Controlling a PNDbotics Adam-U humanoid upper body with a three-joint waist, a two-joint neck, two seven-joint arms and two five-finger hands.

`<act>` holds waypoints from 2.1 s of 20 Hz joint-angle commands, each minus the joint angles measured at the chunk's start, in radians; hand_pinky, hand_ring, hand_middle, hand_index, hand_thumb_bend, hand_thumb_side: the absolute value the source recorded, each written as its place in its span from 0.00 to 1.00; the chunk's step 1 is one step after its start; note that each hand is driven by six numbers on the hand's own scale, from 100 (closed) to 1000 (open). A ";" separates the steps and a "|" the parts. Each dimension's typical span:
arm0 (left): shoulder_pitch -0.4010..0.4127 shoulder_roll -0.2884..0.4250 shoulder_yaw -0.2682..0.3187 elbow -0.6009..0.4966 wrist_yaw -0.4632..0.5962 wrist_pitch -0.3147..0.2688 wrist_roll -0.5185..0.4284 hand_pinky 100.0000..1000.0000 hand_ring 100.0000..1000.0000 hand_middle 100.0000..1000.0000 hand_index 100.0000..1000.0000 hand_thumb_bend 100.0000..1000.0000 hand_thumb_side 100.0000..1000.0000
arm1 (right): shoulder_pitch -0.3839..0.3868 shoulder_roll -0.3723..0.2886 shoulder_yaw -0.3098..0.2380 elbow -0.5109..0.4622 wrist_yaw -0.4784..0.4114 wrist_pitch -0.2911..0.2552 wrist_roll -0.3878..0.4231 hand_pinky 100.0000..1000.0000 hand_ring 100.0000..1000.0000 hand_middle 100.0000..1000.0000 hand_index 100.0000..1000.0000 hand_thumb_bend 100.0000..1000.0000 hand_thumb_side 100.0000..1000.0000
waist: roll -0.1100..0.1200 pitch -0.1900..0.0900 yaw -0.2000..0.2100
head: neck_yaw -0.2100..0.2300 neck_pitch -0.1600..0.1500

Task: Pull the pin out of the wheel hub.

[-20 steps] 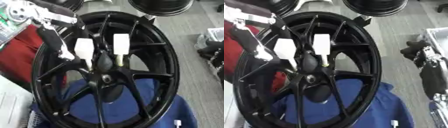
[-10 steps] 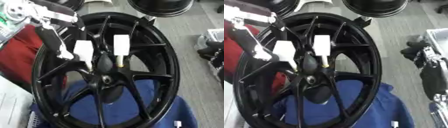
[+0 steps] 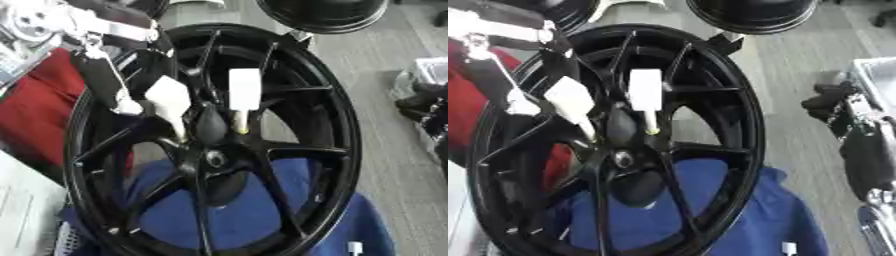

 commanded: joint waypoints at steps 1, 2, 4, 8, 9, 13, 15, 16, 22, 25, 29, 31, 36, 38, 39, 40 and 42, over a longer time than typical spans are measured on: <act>-0.013 0.020 0.020 -0.020 0.014 0.001 0.022 0.67 0.55 0.40 0.33 0.26 0.00 | -0.006 -0.010 -0.004 -0.015 0.007 0.001 0.000 0.83 0.72 0.54 0.71 0.00 0.82 | -0.004 -0.017 -0.001 | 0.003 -0.011; -0.014 0.021 0.024 -0.024 0.019 0.001 0.025 0.67 0.55 0.40 0.32 0.27 0.00 | -0.006 -0.010 -0.004 -0.015 0.007 0.001 0.000 0.83 0.72 0.54 0.71 0.00 0.82 | -0.004 -0.017 0.000 | 0.003 -0.011; -0.019 0.024 0.033 -0.030 0.028 0.001 0.026 0.67 0.54 0.40 0.30 0.28 0.00 | -0.006 -0.011 -0.004 -0.015 0.007 0.001 0.000 0.83 0.72 0.54 0.71 0.00 0.82 | -0.004 -0.018 0.001 | 0.003 -0.011; -0.041 0.023 0.066 -0.042 0.049 -0.004 0.017 0.67 0.54 0.39 0.26 0.30 0.00 | -0.004 -0.013 -0.005 -0.015 0.007 0.000 -0.002 0.83 0.72 0.54 0.71 0.00 0.82 | -0.004 -0.020 0.004 | 0.002 -0.010; -0.047 0.025 0.073 -0.049 0.043 -0.011 0.016 0.66 0.54 0.39 0.26 0.31 0.00 | -0.004 -0.013 -0.006 -0.015 0.007 0.000 -0.002 0.83 0.72 0.54 0.71 0.00 0.82 | -0.004 -0.021 0.004 | 0.002 -0.010; -0.061 0.022 0.119 -0.046 0.070 0.003 0.041 0.65 0.53 0.38 0.25 0.30 0.00 | -0.003 -0.013 -0.007 -0.015 0.006 -0.001 -0.002 0.83 0.72 0.54 0.71 0.00 0.82 | -0.004 -0.022 0.006 | 0.003 -0.010; -0.067 0.021 0.152 -0.041 0.090 0.015 0.066 0.65 0.52 0.37 0.24 0.29 0.00 | -0.002 -0.013 -0.007 -0.015 0.006 -0.002 -0.002 0.83 0.72 0.54 0.71 0.00 0.82 | -0.006 -0.023 0.007 | 0.003 -0.010; -0.072 0.020 0.176 -0.035 0.103 0.021 0.084 0.64 0.52 0.37 0.23 0.28 0.00 | -0.001 -0.013 -0.008 -0.015 0.006 -0.003 -0.003 0.83 0.72 0.54 0.71 0.00 0.82 | -0.007 -0.023 0.008 | 0.003 -0.008; -0.080 0.048 0.316 0.033 0.185 0.040 0.198 0.62 0.51 0.36 0.21 0.25 0.00 | 0.004 -0.014 -0.013 -0.015 0.006 -0.007 -0.007 0.83 0.72 0.54 0.71 0.00 0.81 | -0.011 -0.027 0.020 | -0.002 -0.003; -0.048 0.095 0.394 0.098 0.211 0.043 0.264 0.61 0.50 0.35 0.21 0.25 0.00 | 0.007 -0.017 -0.017 -0.015 0.007 -0.011 -0.010 0.83 0.72 0.54 0.71 0.00 0.81 | -0.012 -0.030 0.029 | -0.005 0.001; 0.042 0.176 0.503 0.220 0.194 0.050 0.355 0.61 0.50 0.35 0.21 0.25 0.00 | 0.009 -0.021 -0.023 -0.015 0.008 -0.016 -0.016 0.83 0.72 0.54 0.71 0.00 0.80 | -0.015 -0.032 0.038 | -0.014 0.006; 0.088 0.203 0.543 0.275 0.176 0.045 0.385 0.61 0.50 0.36 0.21 0.25 0.00 | 0.007 -0.022 -0.025 -0.015 0.006 -0.020 -0.017 0.83 0.72 0.54 0.71 0.00 0.80 | -0.018 -0.033 0.038 | -0.015 0.006; 0.208 0.252 0.612 0.359 0.149 0.034 0.437 0.61 0.51 0.36 0.22 0.26 0.00 | 0.006 -0.019 -0.034 -0.015 0.003 -0.029 -0.024 0.83 0.72 0.54 0.71 0.00 0.79 | -0.027 -0.033 0.042 | -0.022 0.005; 0.265 0.265 0.632 0.376 0.144 0.019 0.448 0.62 0.51 0.37 0.23 0.26 0.00 | 0.005 -0.016 -0.037 -0.015 0.002 -0.031 -0.027 0.83 0.72 0.54 0.71 0.00 0.79 | -0.030 -0.031 0.045 | -0.025 0.003; 0.291 0.269 0.641 0.384 0.146 0.010 0.450 0.62 0.51 0.37 0.24 0.26 0.00 | 0.004 -0.015 -0.038 -0.015 0.001 -0.031 -0.028 0.83 0.72 0.54 0.71 0.00 0.79 | -0.031 -0.031 0.046 | -0.026 0.002; 0.321 0.272 0.648 0.391 0.146 0.003 0.450 0.62 0.52 0.38 0.25 0.24 0.00 | 0.003 -0.014 -0.039 -0.015 0.001 -0.032 -0.029 0.83 0.72 0.54 0.71 0.00 0.79 | -0.032 -0.030 0.047 | -0.028 0.000; 0.381 0.275 0.659 0.390 0.147 -0.016 0.443 0.64 0.54 0.40 0.29 0.19 0.00 | 0.000 -0.011 -0.040 -0.015 0.000 -0.033 -0.030 0.83 0.72 0.54 0.71 0.00 0.79 | -0.034 -0.027 0.046 | -0.029 -0.003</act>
